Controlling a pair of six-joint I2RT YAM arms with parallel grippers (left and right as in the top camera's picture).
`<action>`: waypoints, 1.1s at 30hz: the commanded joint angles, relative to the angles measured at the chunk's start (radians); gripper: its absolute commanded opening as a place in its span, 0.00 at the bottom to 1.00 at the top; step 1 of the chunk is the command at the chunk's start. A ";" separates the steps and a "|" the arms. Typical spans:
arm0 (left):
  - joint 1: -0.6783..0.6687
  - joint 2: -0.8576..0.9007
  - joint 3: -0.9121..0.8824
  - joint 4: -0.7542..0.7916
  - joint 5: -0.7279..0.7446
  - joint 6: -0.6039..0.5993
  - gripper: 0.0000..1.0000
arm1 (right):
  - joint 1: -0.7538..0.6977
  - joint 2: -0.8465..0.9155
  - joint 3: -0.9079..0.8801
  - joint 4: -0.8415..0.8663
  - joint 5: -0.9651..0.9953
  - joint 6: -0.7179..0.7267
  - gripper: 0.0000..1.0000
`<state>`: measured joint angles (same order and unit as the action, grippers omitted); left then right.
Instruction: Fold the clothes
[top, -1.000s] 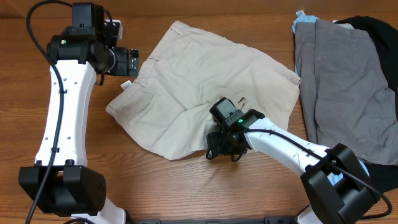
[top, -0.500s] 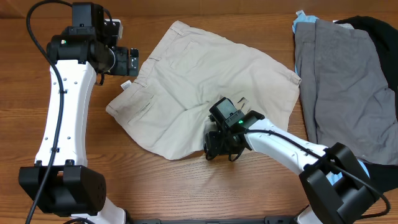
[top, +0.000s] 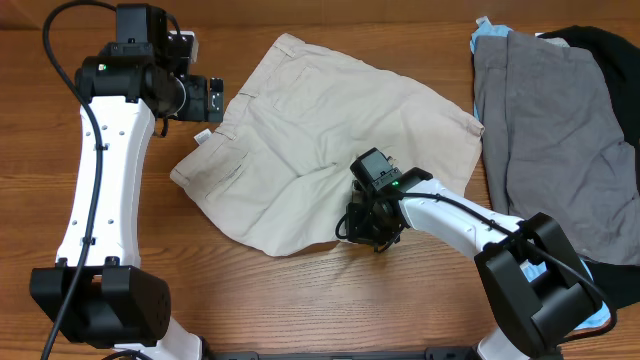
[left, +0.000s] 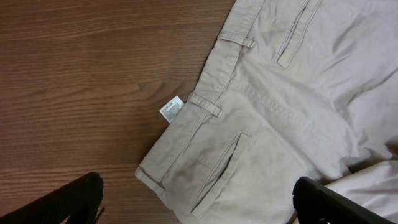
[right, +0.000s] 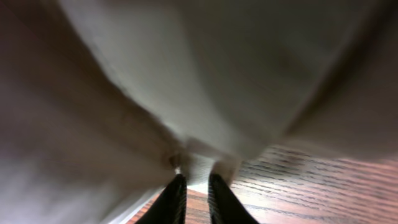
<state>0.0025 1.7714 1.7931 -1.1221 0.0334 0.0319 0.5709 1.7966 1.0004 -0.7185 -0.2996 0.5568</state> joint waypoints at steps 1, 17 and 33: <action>0.004 0.008 0.015 0.004 0.016 -0.010 1.00 | -0.003 0.046 -0.019 -0.021 0.122 0.050 0.08; 0.004 0.008 0.015 0.005 0.016 -0.010 1.00 | -0.008 0.043 0.034 -0.091 0.163 0.090 0.73; 0.003 0.008 0.015 0.003 0.019 -0.010 1.00 | 0.026 0.045 0.034 0.014 0.062 -0.079 0.06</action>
<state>0.0025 1.7714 1.7931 -1.1217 0.0402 0.0319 0.5911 1.8210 1.0451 -0.6991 -0.2283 0.4980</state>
